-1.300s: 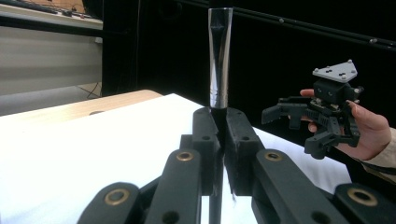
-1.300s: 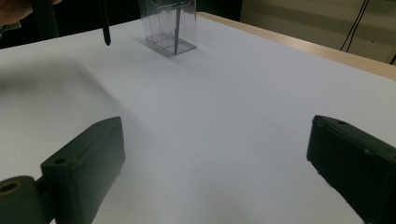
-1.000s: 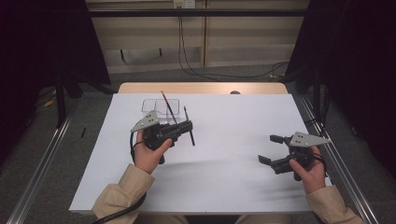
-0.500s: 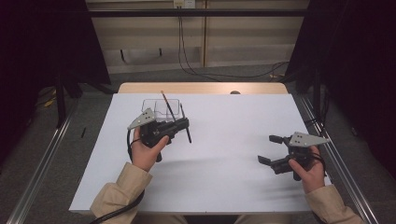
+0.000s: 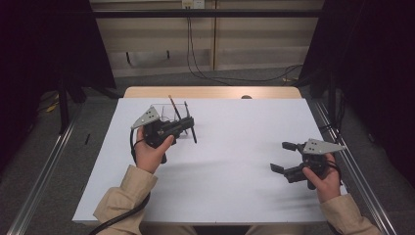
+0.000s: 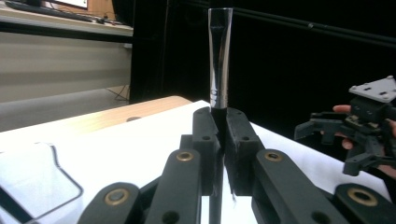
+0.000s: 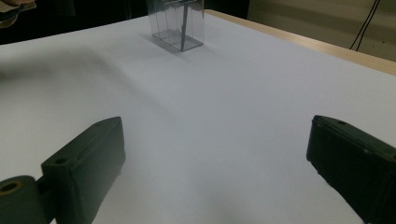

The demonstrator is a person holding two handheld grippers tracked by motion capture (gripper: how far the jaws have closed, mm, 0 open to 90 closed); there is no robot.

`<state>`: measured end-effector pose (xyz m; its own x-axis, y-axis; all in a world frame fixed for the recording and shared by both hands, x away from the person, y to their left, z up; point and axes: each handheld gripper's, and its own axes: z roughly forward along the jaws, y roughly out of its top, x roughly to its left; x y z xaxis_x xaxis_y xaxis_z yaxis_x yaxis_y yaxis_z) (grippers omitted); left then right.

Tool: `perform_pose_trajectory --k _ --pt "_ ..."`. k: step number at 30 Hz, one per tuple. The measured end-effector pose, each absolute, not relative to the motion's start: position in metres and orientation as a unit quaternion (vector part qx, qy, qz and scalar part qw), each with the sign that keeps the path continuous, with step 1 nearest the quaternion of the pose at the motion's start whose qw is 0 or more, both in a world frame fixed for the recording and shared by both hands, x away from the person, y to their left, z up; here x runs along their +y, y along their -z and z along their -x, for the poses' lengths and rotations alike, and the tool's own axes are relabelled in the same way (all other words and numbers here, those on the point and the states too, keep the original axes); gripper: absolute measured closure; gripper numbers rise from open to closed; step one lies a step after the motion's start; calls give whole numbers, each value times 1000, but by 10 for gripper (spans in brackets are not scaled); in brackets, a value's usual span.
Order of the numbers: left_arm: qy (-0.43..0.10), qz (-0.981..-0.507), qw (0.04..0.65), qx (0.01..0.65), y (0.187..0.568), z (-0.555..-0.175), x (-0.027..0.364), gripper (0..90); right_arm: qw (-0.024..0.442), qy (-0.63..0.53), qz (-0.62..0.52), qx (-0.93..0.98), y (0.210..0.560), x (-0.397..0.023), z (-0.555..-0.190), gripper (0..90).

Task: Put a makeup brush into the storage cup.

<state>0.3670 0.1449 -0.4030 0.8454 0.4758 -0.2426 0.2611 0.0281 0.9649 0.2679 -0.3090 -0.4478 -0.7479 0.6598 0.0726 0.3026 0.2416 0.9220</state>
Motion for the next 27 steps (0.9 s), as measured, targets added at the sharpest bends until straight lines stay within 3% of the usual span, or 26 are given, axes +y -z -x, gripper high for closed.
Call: perform_pose_trajectory --k 27 --pt "-102 -693 656 282 387 -387 149 839 168 -535 -311 767 447 -311 -267 42"
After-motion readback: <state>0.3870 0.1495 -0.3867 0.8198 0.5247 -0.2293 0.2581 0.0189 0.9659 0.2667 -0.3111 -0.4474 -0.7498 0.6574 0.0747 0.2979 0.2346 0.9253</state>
